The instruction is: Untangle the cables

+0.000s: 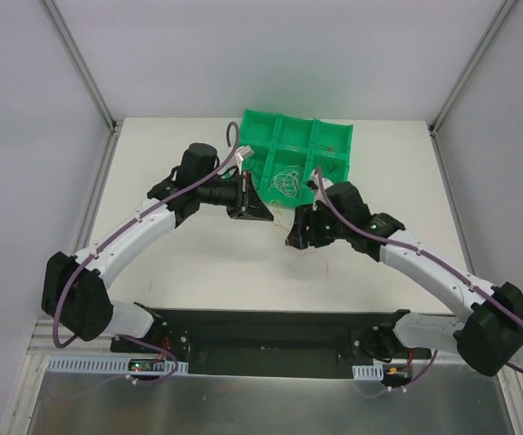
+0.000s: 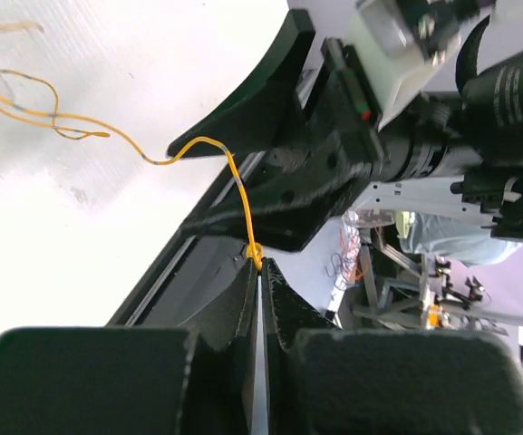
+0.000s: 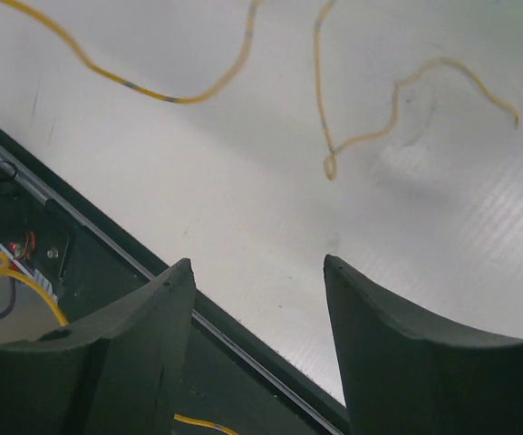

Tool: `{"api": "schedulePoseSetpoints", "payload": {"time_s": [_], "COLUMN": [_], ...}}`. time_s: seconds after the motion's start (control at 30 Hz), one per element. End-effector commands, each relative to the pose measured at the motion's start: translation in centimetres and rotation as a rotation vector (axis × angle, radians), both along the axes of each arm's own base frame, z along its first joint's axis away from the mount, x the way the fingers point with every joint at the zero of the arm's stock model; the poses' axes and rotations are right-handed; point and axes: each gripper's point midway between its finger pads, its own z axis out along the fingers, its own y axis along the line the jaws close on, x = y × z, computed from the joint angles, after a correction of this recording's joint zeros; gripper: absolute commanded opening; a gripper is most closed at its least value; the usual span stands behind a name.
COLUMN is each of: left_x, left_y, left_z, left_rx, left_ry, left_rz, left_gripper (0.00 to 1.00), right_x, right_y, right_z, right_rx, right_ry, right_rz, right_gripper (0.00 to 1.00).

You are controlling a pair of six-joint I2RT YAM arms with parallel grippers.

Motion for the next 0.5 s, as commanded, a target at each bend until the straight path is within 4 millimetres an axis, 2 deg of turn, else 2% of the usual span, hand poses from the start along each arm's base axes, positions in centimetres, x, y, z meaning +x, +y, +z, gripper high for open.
{"api": "schedulePoseSetpoints", "payload": {"time_s": [0.0, 0.1, 0.27, 0.47], "left_x": [0.2, -0.4, -1.6, -2.7], "left_y": [1.2, 1.9, 2.8, 3.4], "left_z": [1.1, 0.6, 1.0, 1.7], "left_rx": [0.037, 0.059, 0.065, 0.051], "left_ry": [-0.092, -0.123, -0.150, -0.170], "left_rz": [0.049, 0.058, 0.062, 0.060], "left_gripper": [0.00, 0.00, 0.00, 0.00], "right_x": [1.4, 2.7, 4.3, 4.8], "right_y": [-2.7, -3.1, -2.1, 1.8], "right_z": [1.7, 1.6, 0.8, 1.4], "right_rx": [0.058, 0.077, 0.037, 0.057], "right_ry": [0.016, 0.059, 0.106, 0.073], "right_rz": [-0.132, -0.158, -0.066, 0.097], "right_gripper": [0.63, 0.68, 0.74, 0.77]}}
